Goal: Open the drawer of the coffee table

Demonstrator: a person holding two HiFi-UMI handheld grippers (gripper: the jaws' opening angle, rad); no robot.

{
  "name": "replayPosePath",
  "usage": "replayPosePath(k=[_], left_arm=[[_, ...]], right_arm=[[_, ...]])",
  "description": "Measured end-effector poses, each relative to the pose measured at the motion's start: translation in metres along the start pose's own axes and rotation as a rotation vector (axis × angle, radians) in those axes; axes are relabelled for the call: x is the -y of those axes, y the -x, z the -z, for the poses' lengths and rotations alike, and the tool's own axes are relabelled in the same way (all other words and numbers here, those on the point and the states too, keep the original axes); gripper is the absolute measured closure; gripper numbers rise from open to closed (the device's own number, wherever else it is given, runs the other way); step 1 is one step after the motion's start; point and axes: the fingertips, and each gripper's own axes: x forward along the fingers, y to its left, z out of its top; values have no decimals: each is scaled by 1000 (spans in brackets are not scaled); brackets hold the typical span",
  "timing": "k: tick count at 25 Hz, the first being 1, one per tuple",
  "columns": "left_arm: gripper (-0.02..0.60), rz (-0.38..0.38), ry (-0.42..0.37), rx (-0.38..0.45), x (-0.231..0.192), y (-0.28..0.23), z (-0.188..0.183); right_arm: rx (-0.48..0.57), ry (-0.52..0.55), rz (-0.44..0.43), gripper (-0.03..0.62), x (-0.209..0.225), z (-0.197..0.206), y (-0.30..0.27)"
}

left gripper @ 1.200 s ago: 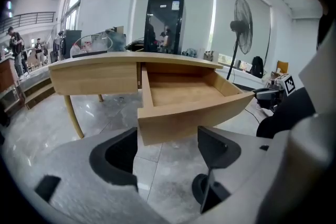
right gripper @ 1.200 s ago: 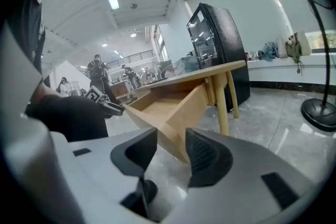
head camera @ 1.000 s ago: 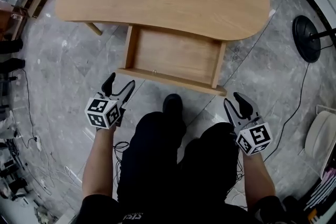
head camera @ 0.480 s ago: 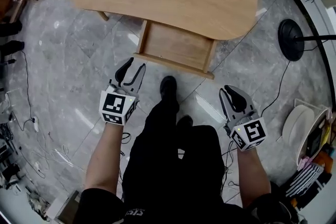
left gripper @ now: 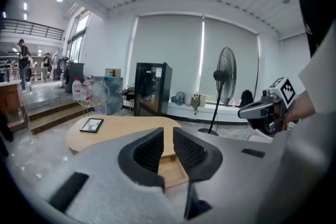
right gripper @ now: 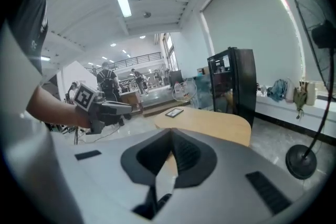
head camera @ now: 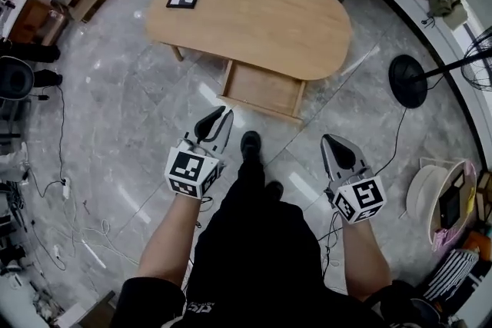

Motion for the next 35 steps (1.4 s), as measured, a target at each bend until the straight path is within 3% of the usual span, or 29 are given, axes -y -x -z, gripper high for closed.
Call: replayPosePath(k=[4, 11, 16, 22, 28, 35], left_arm=[[563, -28, 42, 31, 29, 44, -40], [575, -17, 6, 61, 37, 95, -89], [575, -24, -56, 56, 9, 126, -112], [575, 10, 2, 92, -43, 152, -138], [575, 18, -41, 146, -89, 184, -181], [575, 21, -85, 166, -99, 198, -191]], right_arm=[[31, 12, -30, 589, -25, -36, 34], [117, 31, -61, 589, -73, -86, 57], [161, 93, -39, 589, -114, -124, 57], [205, 105, -13, 591, -157, -175, 42], [301, 159, 24, 591, -200, -241, 34], [320, 188, 73, 591, -215, -260, 33]])
